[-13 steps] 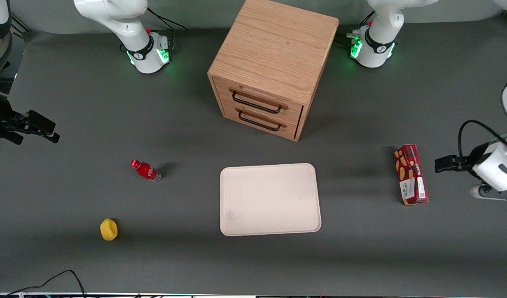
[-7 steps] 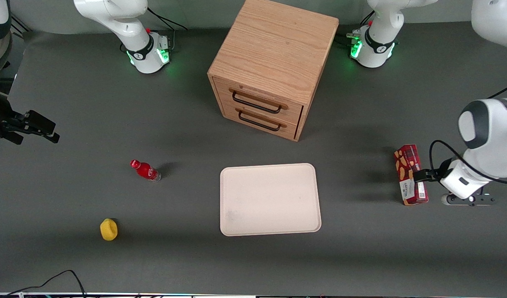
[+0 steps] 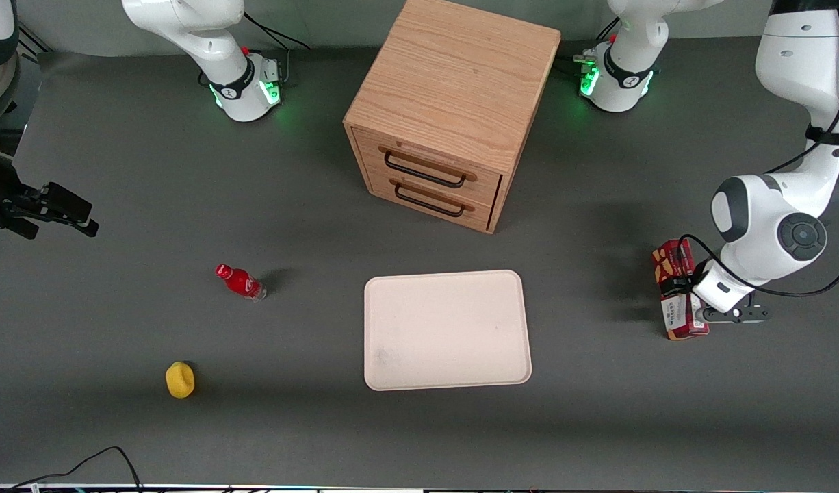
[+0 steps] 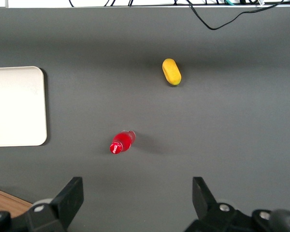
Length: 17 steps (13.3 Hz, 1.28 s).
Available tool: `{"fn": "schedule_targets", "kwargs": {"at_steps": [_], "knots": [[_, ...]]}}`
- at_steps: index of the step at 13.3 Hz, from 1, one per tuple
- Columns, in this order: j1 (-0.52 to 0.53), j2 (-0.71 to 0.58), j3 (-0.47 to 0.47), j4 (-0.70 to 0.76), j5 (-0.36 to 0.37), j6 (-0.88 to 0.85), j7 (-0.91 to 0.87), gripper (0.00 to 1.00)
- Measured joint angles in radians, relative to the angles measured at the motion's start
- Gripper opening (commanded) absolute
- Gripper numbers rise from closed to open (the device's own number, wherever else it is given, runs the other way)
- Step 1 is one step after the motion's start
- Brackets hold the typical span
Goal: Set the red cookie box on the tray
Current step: 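Lower the open left gripper around the upright red cookie box, then close the left gripper on the box and lift it, then carry the box over the cream tray and set it down upright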
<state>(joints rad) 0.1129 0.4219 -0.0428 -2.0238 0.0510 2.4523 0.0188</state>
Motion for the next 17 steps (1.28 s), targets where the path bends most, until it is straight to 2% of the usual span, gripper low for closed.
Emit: {"fn": "schedule_targets", "kwargs": {"at_steps": [2,4,8,10,13,17], "knots": [[-0.002,-0.004,-0.003,0.009,0.01,-0.006,0.0,0.0],[-0.022,-0.015,-0.011,0.084,0.012,-0.109,-0.026,0.0],[-0.157,0.003,-0.019,0.406,0.012,-0.452,-0.2,0.0],[-0.233,0.04,-0.022,0.545,0.012,-0.541,-0.308,0.0],[-0.333,0.107,-0.025,0.641,0.012,-0.575,-0.435,0.0],[-0.456,0.236,-0.023,0.734,0.016,-0.57,-0.49,0.0]]}}
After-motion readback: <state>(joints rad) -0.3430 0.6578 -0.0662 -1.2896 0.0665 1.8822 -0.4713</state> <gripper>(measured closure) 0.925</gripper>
